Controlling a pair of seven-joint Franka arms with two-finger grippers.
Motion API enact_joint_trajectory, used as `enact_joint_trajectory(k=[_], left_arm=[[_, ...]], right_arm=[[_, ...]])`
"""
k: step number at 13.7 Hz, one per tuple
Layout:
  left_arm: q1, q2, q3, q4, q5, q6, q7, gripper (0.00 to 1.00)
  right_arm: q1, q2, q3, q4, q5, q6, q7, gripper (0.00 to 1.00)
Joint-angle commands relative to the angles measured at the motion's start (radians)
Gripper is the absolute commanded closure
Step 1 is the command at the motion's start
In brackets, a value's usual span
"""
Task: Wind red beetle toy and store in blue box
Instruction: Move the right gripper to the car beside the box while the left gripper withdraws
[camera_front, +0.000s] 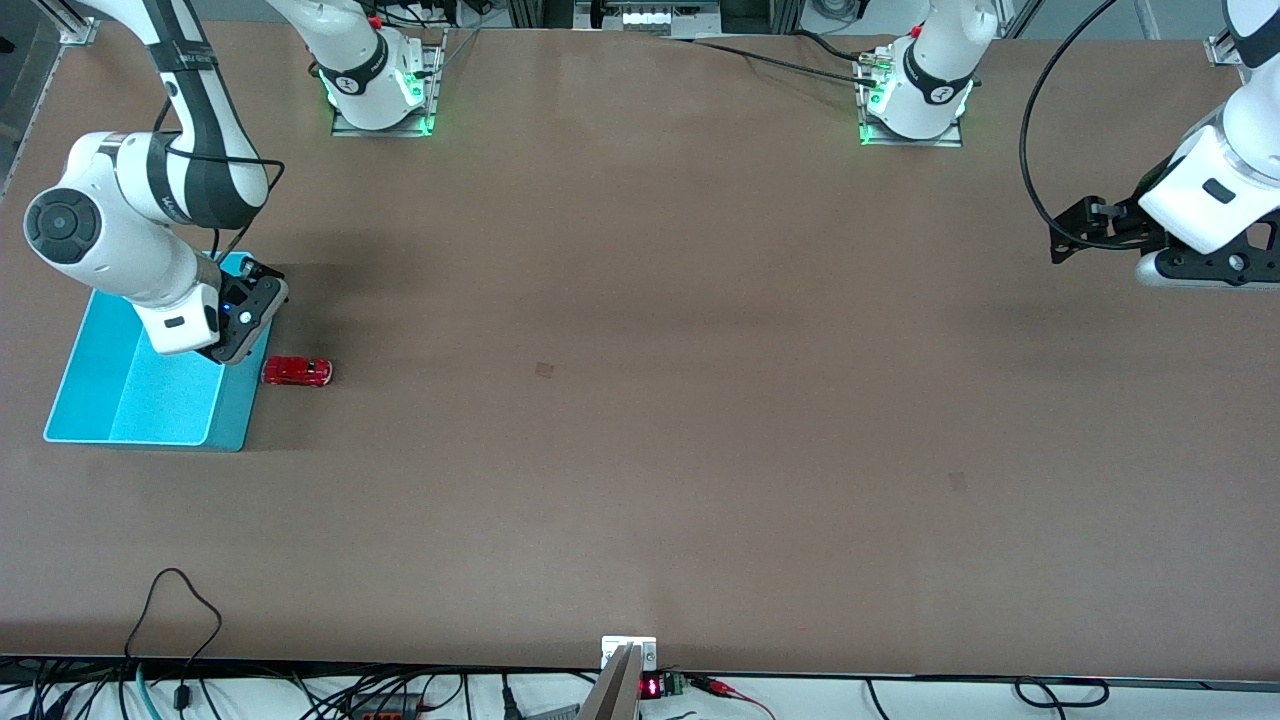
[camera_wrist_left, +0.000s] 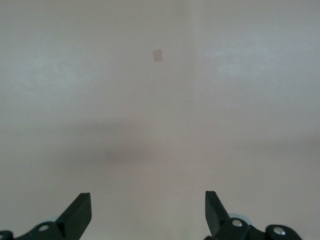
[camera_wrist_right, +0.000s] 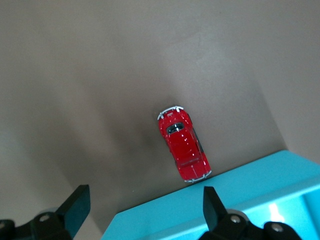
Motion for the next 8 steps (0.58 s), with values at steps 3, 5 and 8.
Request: enact_joint_trajectory(k=[3, 5, 8], left_arm=[[-0.014, -0.019, 0.002, -0.01, -0.012, -0.006, -0.029, 0.0], [-0.012, -0.019, 0.002, -0.01, -0.012, -0.006, -0.029, 0.0], [-0.014, -0.019, 0.002, -0.01, -0.012, -0.006, -0.027, 0.0]], right_arm=[[-0.002, 0.041, 0.007, -0.003, -0.012, 0.069, -0.156, 0.0], [-0.01, 0.072, 0.007, -0.002, -0.012, 0.114, -0.248, 0.0], [-0.015, 0.104, 0.006, -0.002, -0.01, 0.164, -0.322, 0.0]])
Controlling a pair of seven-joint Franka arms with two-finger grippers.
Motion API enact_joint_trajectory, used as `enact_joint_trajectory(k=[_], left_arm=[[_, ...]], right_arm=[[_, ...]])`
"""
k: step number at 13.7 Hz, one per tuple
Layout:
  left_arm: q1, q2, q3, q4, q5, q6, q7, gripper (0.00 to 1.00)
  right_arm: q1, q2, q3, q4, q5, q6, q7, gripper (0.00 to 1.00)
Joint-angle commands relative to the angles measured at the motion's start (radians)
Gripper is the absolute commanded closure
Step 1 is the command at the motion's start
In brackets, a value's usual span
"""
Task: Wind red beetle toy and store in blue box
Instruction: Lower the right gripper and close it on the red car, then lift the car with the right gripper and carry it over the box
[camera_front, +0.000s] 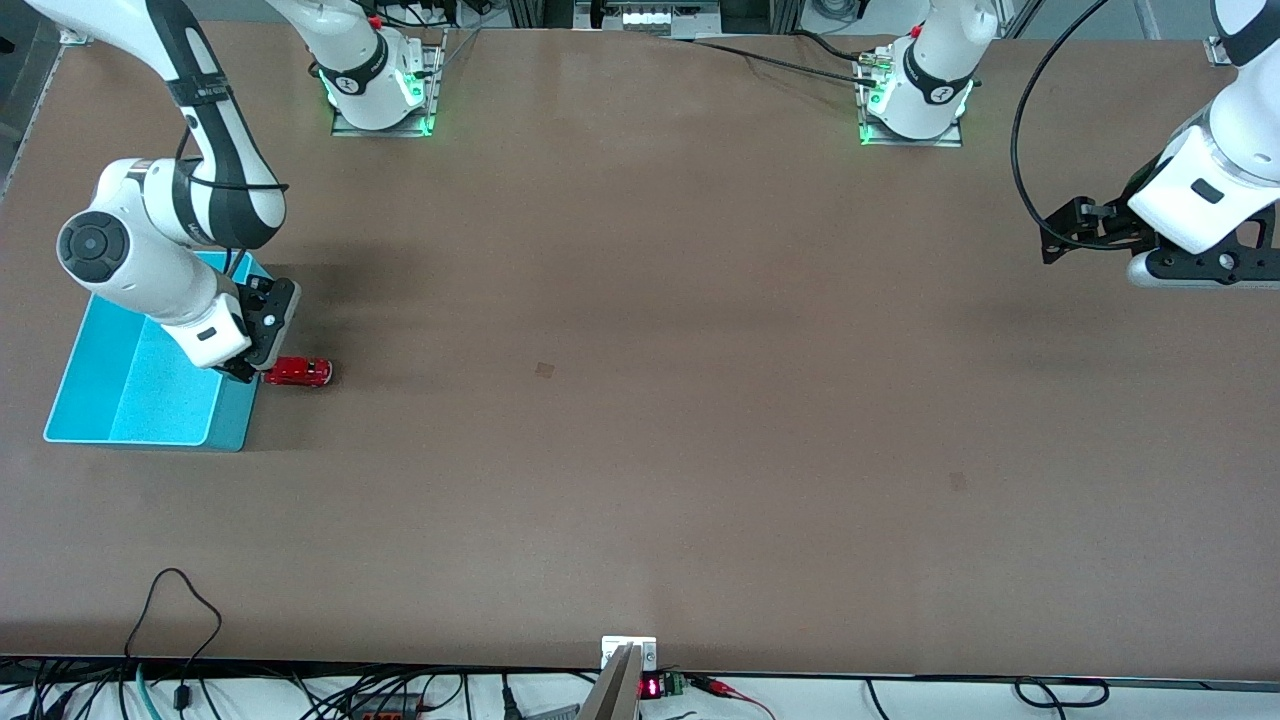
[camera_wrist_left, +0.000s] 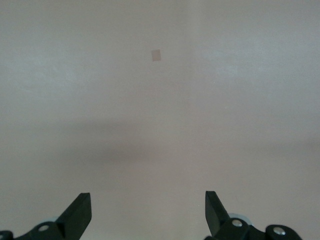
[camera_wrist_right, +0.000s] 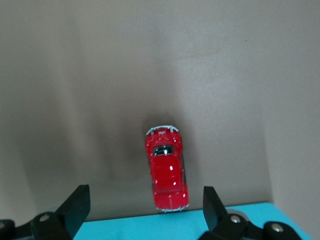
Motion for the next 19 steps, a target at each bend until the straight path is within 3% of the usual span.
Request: enact_joint_trajectory(k=[1, 6, 16, 17, 18, 19], left_arm=[[-0.005, -0.018, 0.002, -0.01, -0.012, -0.006, -0.01, 0.0], [-0.005, -0.018, 0.002, -0.01, -0.012, -0.015, -0.008, 0.0], [-0.002, -0.017, -0.008, -0.008, -0.012, -0.02, -0.011, 0.0], [-0.002, -0.018, -0.007, -0.008, -0.012, -0.021, -0.011, 0.0], [-0.002, -0.018, -0.007, -0.008, -0.014, -0.021, -0.011, 0.0], [-0.002, -0.017, -0.007, -0.008, -0.012, -0.021, -0.013, 0.0]], right_arm=[[-0.018, 0.03, 0.004, -0.001, -0.009, 0.041, -0.062, 0.0], [-0.076, 0.11, 0.004, -0.001, -0.007, 0.145, -0.18, 0.0], [-0.065, 0.19, 0.012, -0.007, -0.002, 0.243, -0.173, 0.0], [-0.065, 0.19, 0.012, -0.007, -0.002, 0.243, -0.18, 0.13], [-0.062, 0.188, 0.013, -0.005, -0.004, 0.243, -0.18, 0.33], [-0.05, 0.185, 0.013, -0.005, -0.002, 0.242, -0.18, 0.69]])
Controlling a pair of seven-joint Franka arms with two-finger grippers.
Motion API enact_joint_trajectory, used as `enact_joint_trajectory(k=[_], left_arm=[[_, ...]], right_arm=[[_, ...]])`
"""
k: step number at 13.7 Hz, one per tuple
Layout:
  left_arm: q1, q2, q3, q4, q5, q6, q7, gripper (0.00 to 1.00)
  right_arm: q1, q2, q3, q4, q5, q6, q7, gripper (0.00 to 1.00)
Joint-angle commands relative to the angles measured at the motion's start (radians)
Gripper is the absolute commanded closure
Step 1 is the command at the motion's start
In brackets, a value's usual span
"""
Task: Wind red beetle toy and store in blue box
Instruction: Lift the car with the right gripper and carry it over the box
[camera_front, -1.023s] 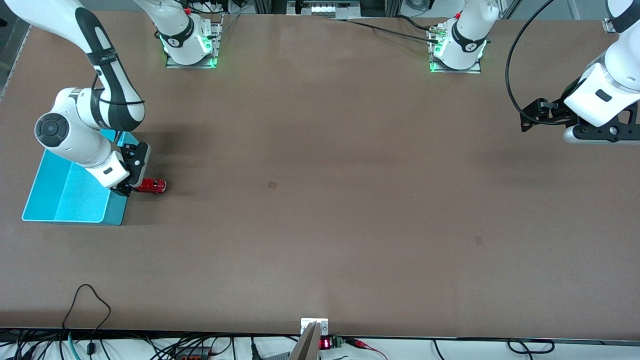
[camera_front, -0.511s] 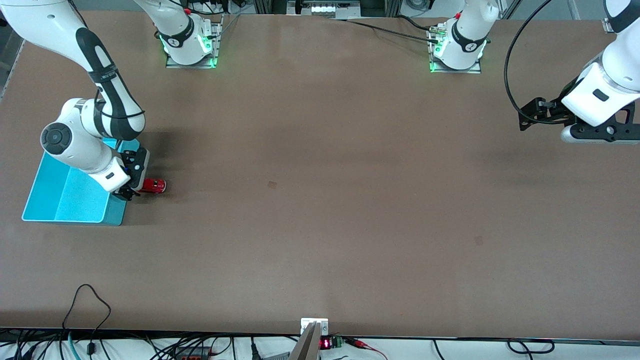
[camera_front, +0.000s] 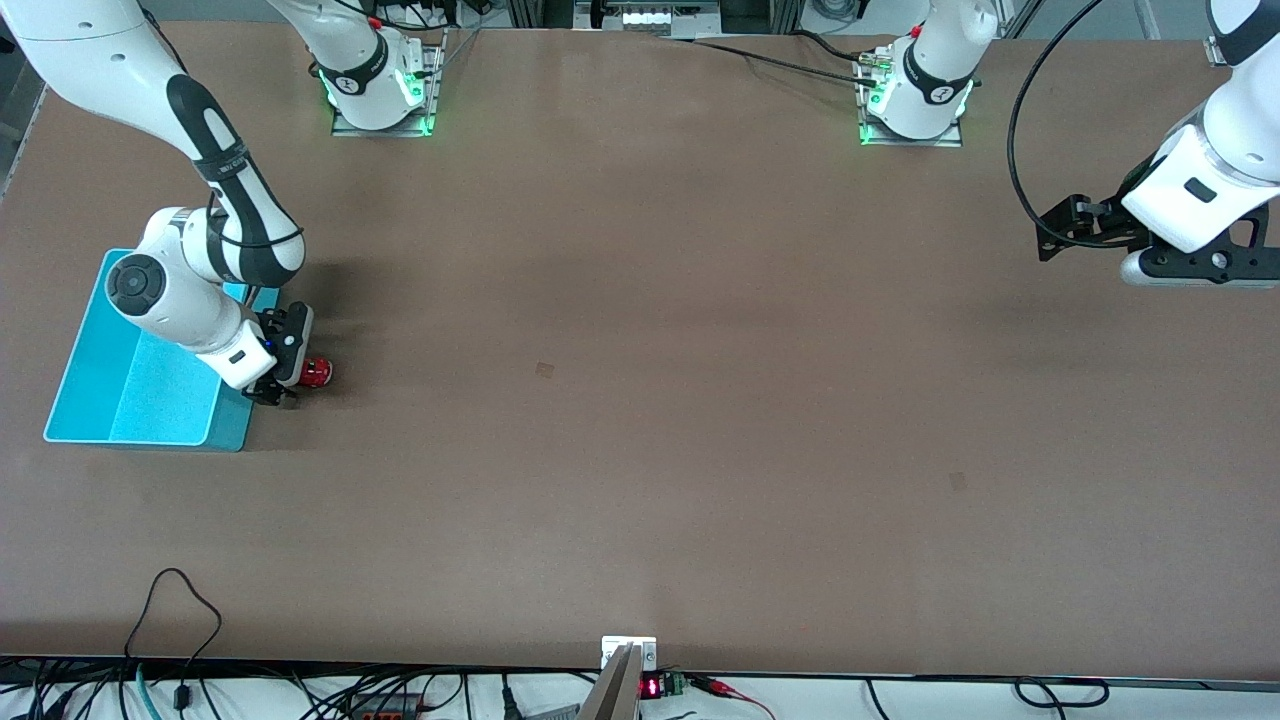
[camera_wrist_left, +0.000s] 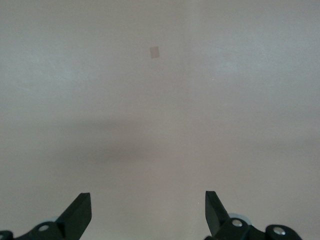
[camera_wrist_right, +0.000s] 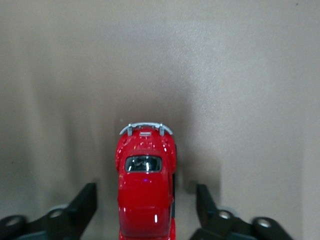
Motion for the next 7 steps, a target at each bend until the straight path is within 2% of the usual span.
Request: enact_joint_trajectory(k=[1, 2, 5, 7], left_arm=[[0.0, -0.017, -0.002, -0.008, -0.012, -0.009, -0.013, 0.0], [0.0, -0.018, -0.003, -0.008, -0.012, -0.01, -0.013, 0.0], [0.0, -0.017, -0.003, -0.008, -0.012, -0.01, -0.013, 0.0], [0.0, -0.018, -0.003, -0.008, -0.012, -0.012, -0.013, 0.0]], right_arm=[[0.016, -0.015, 0.005, -0.004, -0.001, 0.007, -0.006, 0.92], [0.013, -0.018, 0.005, -0.004, -0.001, 0.007, 0.001, 1.0], [0.014, -0.041, 0.005, 0.003, 0.01, -0.002, 0.02, 1.0], [0.024, -0.093, 0.008, 0.011, 0.015, -0.04, 0.152, 1.0]])
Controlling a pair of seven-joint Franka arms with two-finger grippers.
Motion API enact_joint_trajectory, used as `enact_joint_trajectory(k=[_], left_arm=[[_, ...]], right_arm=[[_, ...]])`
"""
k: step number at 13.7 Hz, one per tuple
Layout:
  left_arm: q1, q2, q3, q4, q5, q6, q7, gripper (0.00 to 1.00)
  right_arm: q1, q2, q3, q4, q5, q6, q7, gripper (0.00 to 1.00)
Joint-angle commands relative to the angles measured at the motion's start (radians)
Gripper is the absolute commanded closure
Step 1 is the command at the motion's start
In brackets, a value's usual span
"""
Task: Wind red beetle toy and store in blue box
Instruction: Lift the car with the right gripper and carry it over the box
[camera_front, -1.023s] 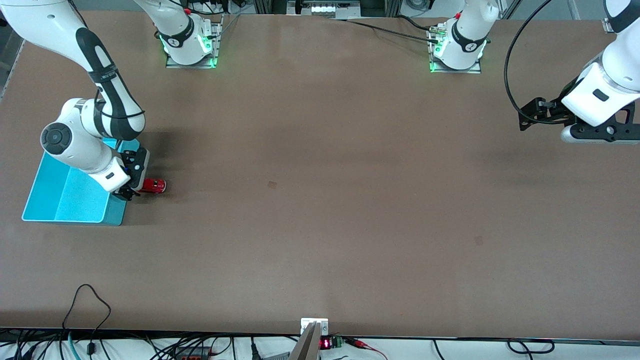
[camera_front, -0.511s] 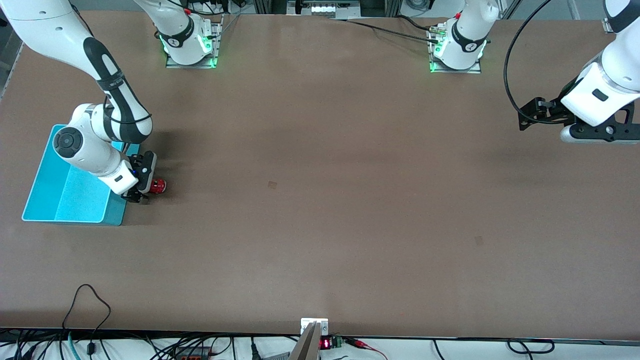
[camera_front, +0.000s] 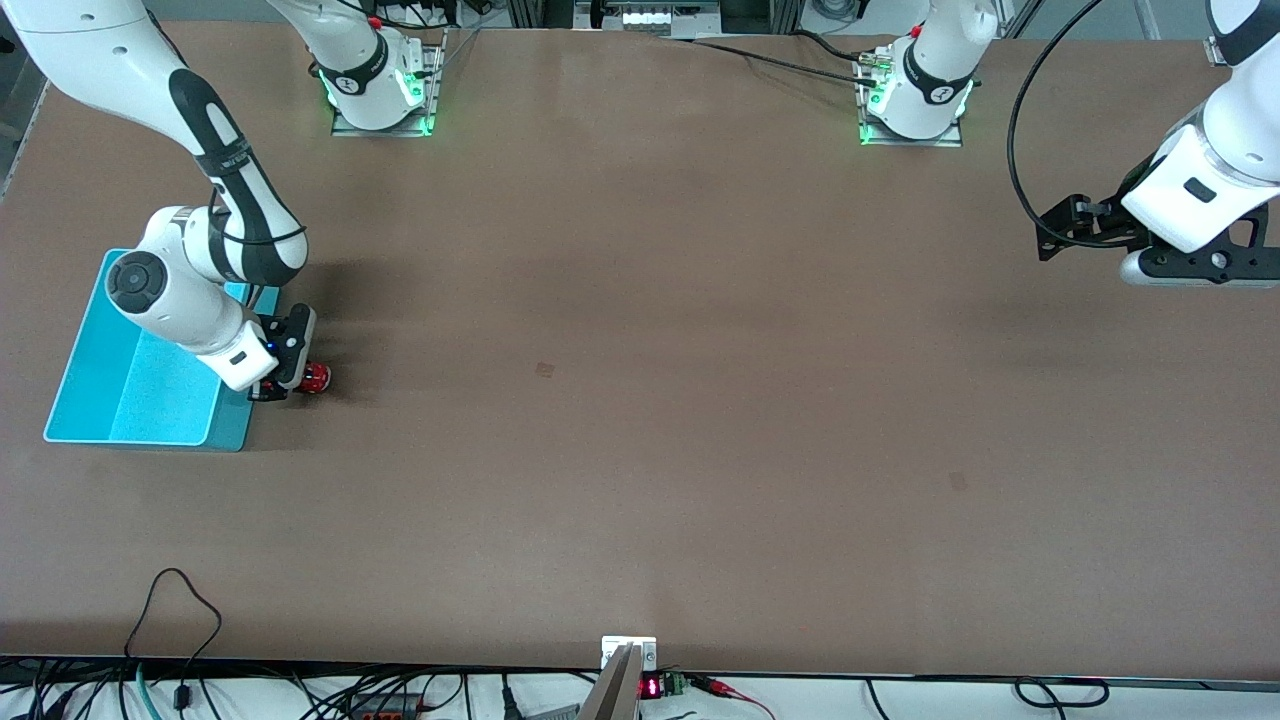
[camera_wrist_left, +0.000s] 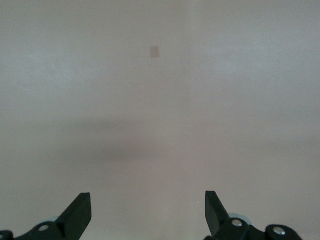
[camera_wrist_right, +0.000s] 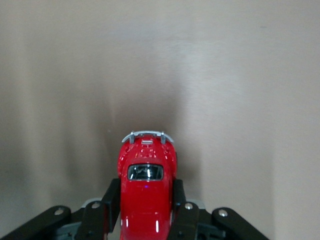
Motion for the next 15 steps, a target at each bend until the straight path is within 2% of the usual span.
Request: enact_joint_trajectory(k=[1, 3, 6, 10, 14, 15], left_arm=[[0.0, -0.017, -0.003, -0.008, -0.014, -0.01, -0.013, 0.0], [0.0, -0.018, -0.003, -0.008, -0.014, -0.01, -0.013, 0.0], [0.0, -0.018, -0.003, -0.008, -0.014, -0.01, -0.013, 0.0], [0.004, -0.018, -0.003, -0.008, -0.012, -0.015, -0.005, 0.0], [0.004, -0.017, -0.003, -0.008, -0.014, -0.017, -0.005, 0.0], [0.004, -0.017, -0.003, -0.008, -0.014, -0.017, -0.005, 0.0]], right_arm=[[0.034, -0.103, 0.007, 0.015, 0.031, -0.11, 0.18, 1.0], [0.055, -0.169, 0.006, 0.061, 0.064, -0.249, 0.365, 1.0], [0.042, -0.241, -0.014, 0.075, 0.065, -0.291, 0.561, 1.0], [0.049, -0.243, -0.178, 0.089, 0.082, -0.301, 0.792, 1.0], [0.057, -0.208, -0.239, 0.086, 0.085, -0.314, 1.137, 1.0], [0.069, -0.191, -0.278, 0.081, 0.085, -0.328, 1.188, 1.0]])
